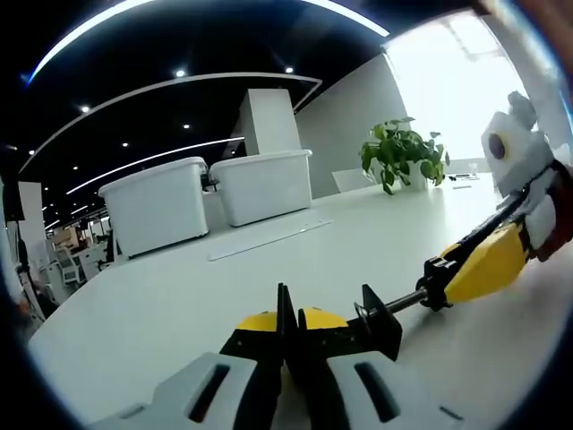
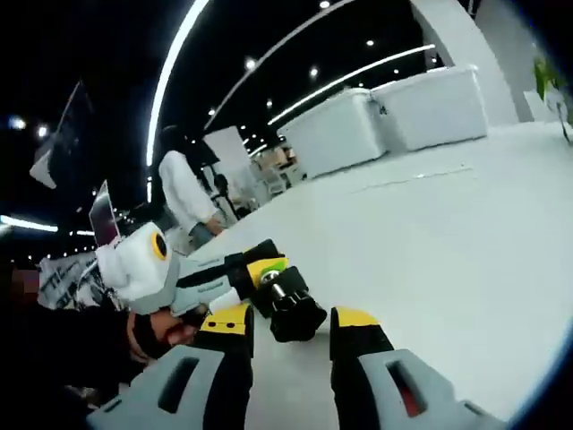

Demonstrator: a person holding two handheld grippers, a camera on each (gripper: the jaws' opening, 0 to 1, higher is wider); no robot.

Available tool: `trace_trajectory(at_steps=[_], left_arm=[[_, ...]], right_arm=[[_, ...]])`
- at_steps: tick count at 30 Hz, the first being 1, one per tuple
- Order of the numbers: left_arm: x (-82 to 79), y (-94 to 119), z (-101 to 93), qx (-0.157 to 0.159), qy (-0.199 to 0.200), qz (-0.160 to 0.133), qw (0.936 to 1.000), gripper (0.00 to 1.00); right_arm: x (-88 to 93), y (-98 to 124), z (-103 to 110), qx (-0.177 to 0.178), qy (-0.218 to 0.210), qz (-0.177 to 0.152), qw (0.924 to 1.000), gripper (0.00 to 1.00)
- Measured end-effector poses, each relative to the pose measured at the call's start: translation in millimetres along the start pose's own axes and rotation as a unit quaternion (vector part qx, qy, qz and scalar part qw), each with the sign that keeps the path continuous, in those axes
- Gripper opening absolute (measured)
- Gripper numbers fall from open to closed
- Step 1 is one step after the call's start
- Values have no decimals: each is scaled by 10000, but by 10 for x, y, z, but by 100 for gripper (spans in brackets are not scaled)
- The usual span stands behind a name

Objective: Clamp the fixed fixture on the desktop, loosen the retaining clip, secure it to the edge of the desk, and tighten the retaining clip.

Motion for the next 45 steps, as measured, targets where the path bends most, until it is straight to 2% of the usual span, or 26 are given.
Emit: trace_trajectory(at_steps=[1,4,6,13,14,16,17,19,21,23,24,28,29,30,31,32,33,34,35,36,37,39,40,42,44,45], left_arm=[[0,-1,-1,0,-1,0,10000,7],[1,-1,-2,-2,-8,0,10000,7],[4,-8,5,-2,-12,-2,10000,7],[2,-18,-3,6,-21,-1,10000,7],[0,-14,-3,1,-20,-1,10000,7],[-3,-11,-1,-2,-8,-1,10000,7],[-4,-10,-1,-4,-3,0,10000,7],[3,-15,15,-16,-4,1,10000,7],[2,-12,15,-16,-1,3,10000,7],[-4,1,8,-23,2,4,10000,7],[3,-2,18,-24,-3,5,10000,7],[12,-6,30,-25,-8,5,10000,7],[11,-5,29,-22,-6,5,10000,7],[9,-3,25,-26,-7,6,10000,7],[8,-3,25,-27,-6,5,10000,7],[12,-4,30,-29,-6,6,10000,7],[14,-5,33,-31,-8,7,10000,7],[13,-5,30,-33,-10,7,10000,7],[12,-6,30,-34,-11,7,10000,7],[15,-8,31,-31,-12,8,10000,7],[17,-10,34,-33,-15,9,10000,7],[19,-3,34,-38,-6,10,10000,7],[20,-2,39,-41,0,12,10000,7],[25,-6,41,-38,1,13,10000,7],[33,-17,52,-39,26,16,10000,7],[35,-22,56,-41,33,17,10000,7]], right_arm=[[-3,27,114,-46,-198,-40,9998,30],[-66,20,56,-108,-849,-226,9961,25],[-34,1,28,-94,-1274,-77,9918,25],[-17,-10,-8,-51,-1879,-217,9819,23],[-23,-12,5,-33,-1702,-270,9850,23],[-70,-6,29,66,-840,-415,9956,22],[-72,-1,57,144,-346,-366,9986,22],[-87,-3,114,244,652,-370,9969,22],[-99,-1,146,357,1386,-414,9888,21],[-107,1,191,423,2318,-546,9703,21],[-107,6,220,489,2871,-625,9546,21],[-113,-24,249,847,4260,-661,8983,21],[-111,25,316,912,4435,-692,8889,21],[-107,27,331,966,4507,-675,8849,21],[-112,-5,292,1020,4726,-674,8728,21],[-106,19,321,1139,5012,-681,8551,21],[-102,27,332,1157,5062,-678,8519,21],[-97,32,351,1217,5264,-669,8388,21],[-94,-23,268,1266,5369,-651,8315,21],[-99,-27,276,1325,5569,-653,8173,21],[-93,-10,300,1410,5805,-630,7995,21],[-94,-5,330,1522,6151,-618,7712,21],[-74,-9,335,1496,6076,-621,7775,22],[-76,0,337,1516,6088,-625,7762,22],[-81,12,359,1541,6168,-650,7692,23],[-83,23,361,1557,6148,-647,7705,23]])
Point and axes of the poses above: the point that each gripper's makers call its tool centre point, and the gripper's own axes: y roughly backward along the fingers, z roughly to its left, x roughly out of its underside, the point moved 3 cm from there along y, roughly backward along the fingers, and after that the axes turned 9 degrees about y, right-handed, at the moved point
